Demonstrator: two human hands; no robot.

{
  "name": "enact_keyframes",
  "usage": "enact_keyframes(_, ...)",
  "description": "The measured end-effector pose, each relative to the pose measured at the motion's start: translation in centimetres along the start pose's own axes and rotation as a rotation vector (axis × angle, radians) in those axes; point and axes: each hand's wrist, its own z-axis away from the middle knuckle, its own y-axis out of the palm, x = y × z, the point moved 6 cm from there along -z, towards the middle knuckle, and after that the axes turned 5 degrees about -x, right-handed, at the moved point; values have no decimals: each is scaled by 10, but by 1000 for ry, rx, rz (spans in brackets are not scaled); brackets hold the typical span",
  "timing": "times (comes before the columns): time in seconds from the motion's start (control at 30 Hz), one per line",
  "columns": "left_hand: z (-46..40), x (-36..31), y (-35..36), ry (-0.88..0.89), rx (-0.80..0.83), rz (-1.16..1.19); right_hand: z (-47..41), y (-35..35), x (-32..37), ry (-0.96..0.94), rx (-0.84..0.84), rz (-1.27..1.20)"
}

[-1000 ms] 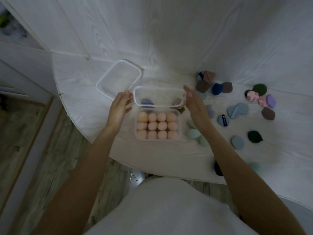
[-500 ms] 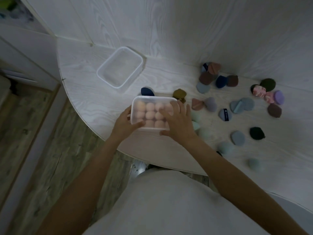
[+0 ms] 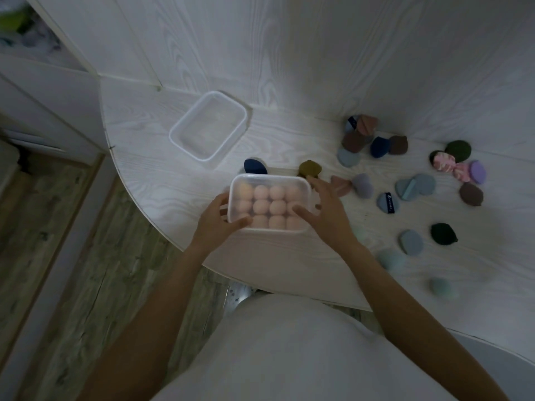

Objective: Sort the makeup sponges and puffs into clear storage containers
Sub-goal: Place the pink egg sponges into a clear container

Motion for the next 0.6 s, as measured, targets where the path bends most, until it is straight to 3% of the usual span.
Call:
enact_keyframes(0.13,6,2,-3,-27,-61,24,6,9,-17,383,82,-64)
enact_keyframes(0.27,11,-16,-8,46,-166,64,6,-2,-4,319,47,-22)
enact_keyframes(0.4,-13,-60,-10,134,-201,255,-25,-38,11,367,-95,-411)
enact_keyframes(0.5,-38,-91,-12,240,-209,345,-59,-54,16,385,-156,-491)
enact_keyframes(0.6,-65,-93,-24,390,-274,123,-89,-55,17,427,-170,-553)
